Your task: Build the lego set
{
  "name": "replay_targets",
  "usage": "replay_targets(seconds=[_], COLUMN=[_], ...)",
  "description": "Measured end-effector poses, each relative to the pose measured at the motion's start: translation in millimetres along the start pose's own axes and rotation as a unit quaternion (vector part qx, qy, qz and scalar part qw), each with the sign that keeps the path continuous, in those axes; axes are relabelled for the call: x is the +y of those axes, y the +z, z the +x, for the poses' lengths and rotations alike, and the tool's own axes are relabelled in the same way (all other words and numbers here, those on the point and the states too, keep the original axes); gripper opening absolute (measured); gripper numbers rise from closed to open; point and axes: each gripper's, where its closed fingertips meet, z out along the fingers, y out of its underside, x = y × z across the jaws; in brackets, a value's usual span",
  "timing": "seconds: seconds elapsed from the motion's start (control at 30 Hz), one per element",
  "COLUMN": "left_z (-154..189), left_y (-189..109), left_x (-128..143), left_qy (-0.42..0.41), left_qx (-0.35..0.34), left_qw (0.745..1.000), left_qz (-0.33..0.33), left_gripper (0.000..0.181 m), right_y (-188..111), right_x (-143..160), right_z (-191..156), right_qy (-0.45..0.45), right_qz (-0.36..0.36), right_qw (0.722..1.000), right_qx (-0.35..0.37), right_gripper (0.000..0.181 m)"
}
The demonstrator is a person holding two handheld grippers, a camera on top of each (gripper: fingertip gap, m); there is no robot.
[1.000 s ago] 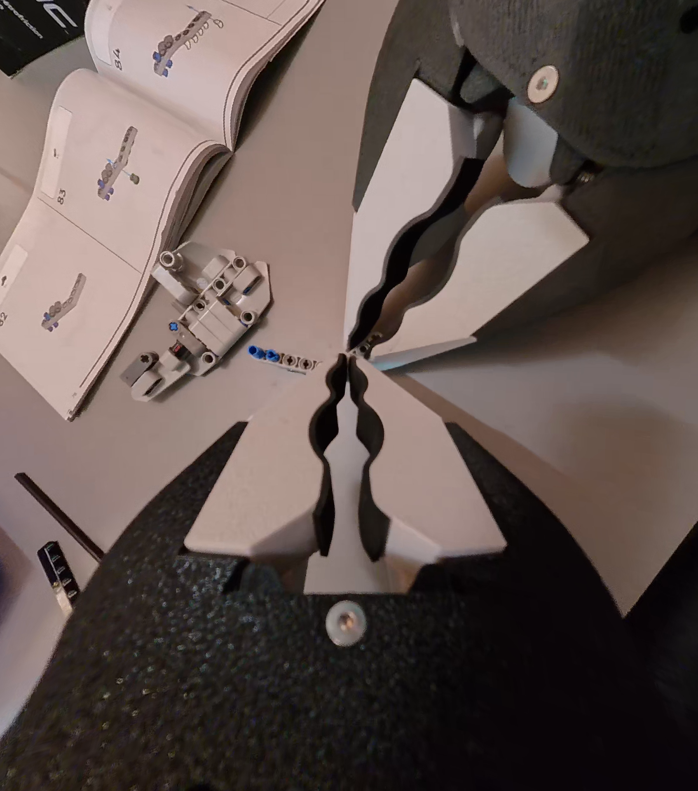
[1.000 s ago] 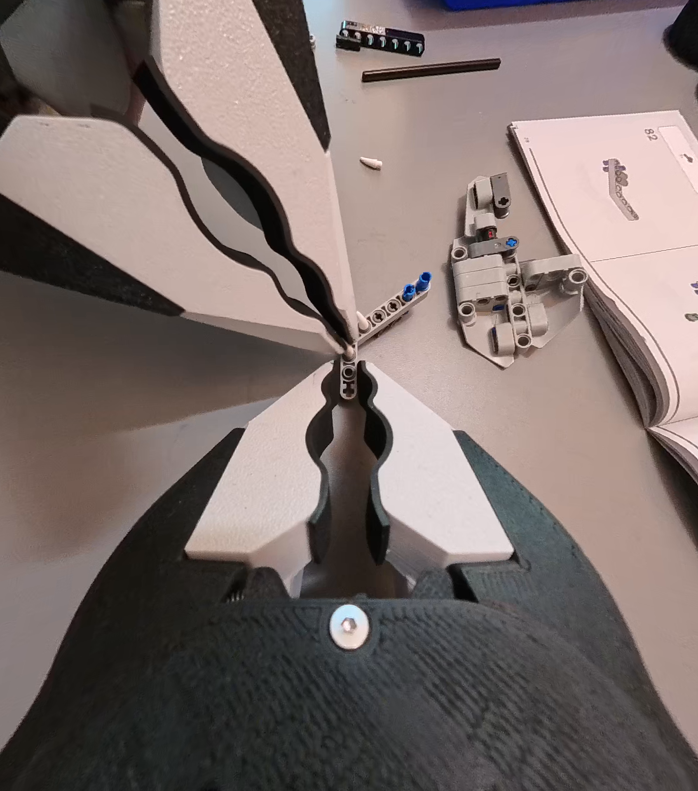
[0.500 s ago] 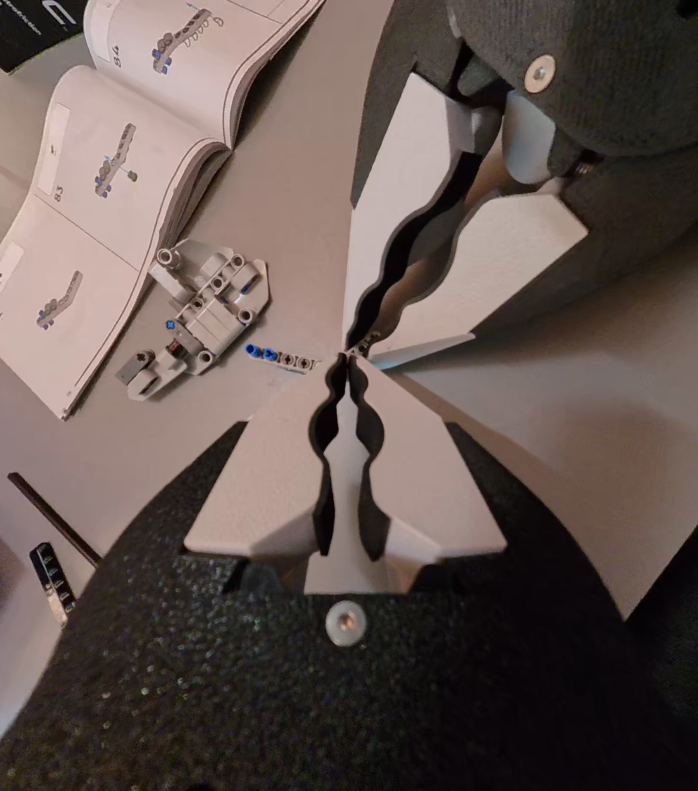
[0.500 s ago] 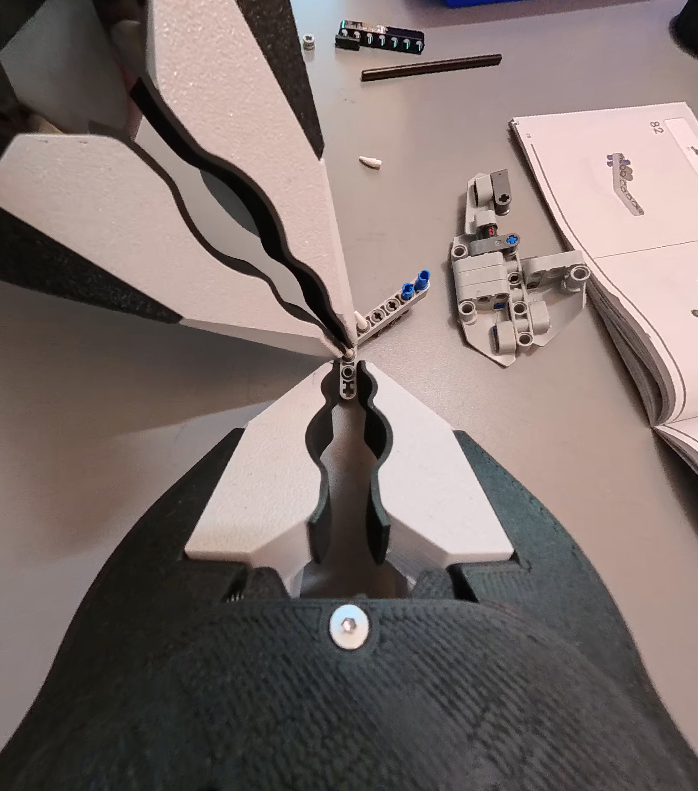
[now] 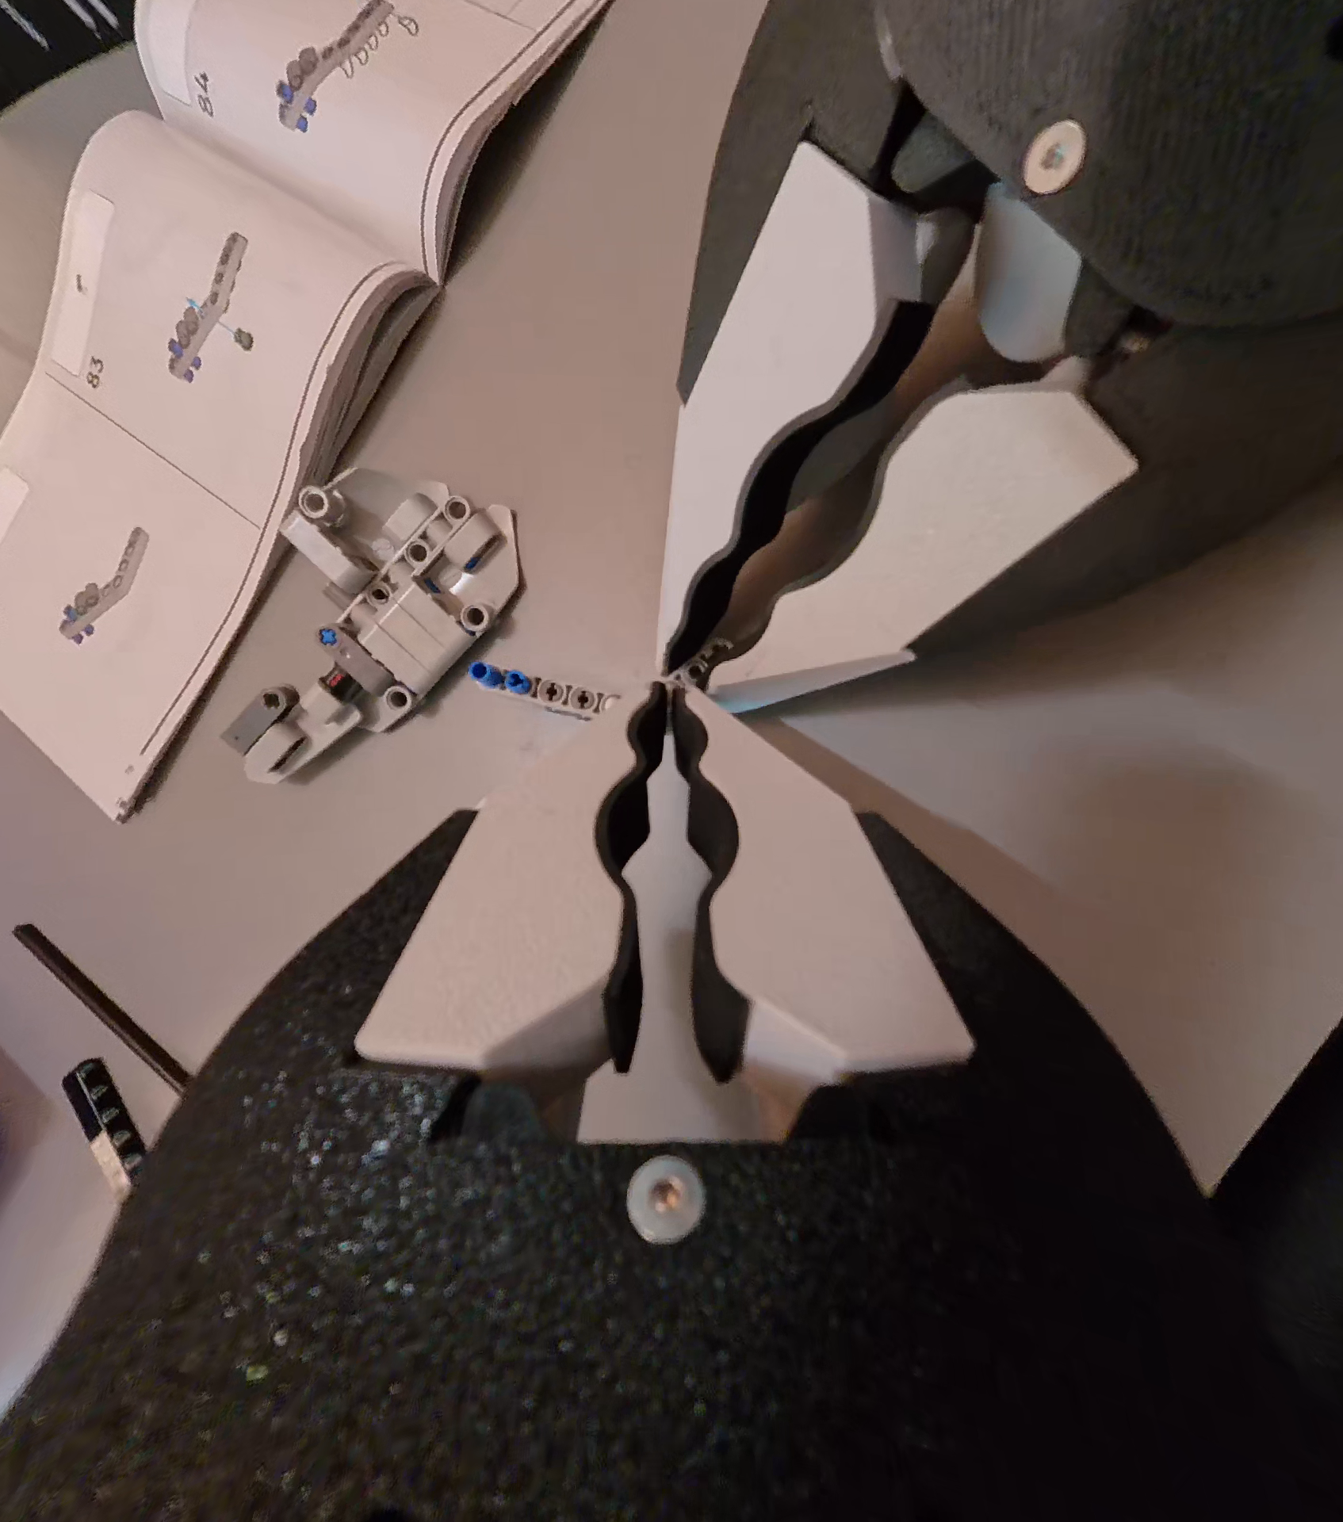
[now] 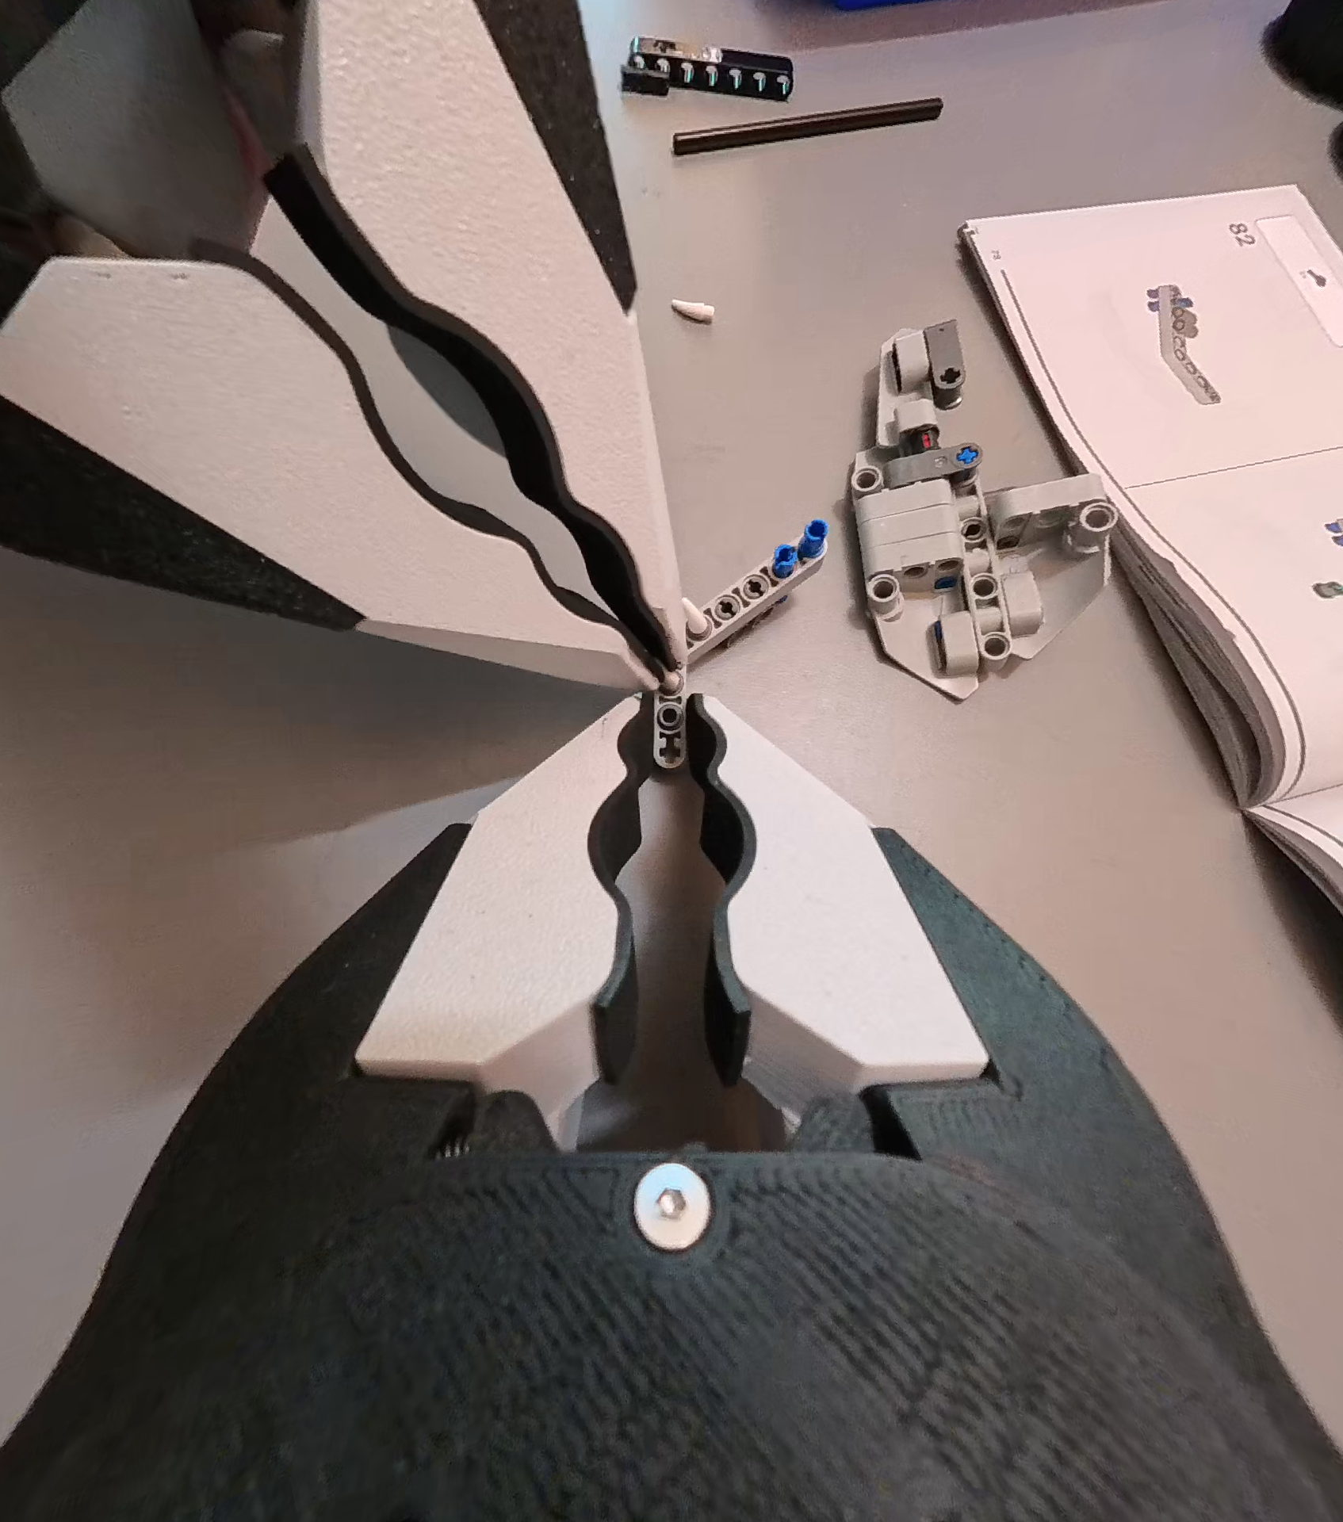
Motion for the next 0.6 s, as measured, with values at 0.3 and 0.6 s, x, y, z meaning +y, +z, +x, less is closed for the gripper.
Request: replay_targets(seconds=[0.3, 0.6], left_z=[-3.5, 4.2], left_y=[-36.4, -28.0], left_x=[-24.1, -20.0], left_qy=[0.081, 0.298], left_qx=[-0.02, -0.1], left_qw=[0.982, 0.938], left_qz=[0.167, 0.149], left_gripper=[0.026, 0.041], right_y=[-8.2, -36.0], right_x=[-4.7, -17.0], right_z=[-5.9, -15.8], right_qy=[0.099, 0.299], right_qz=[0.023, 0.072], right_qw=[0.988, 0.879], right_qx=[-0.118, -0.365], right_gripper=[0.006, 0.006])
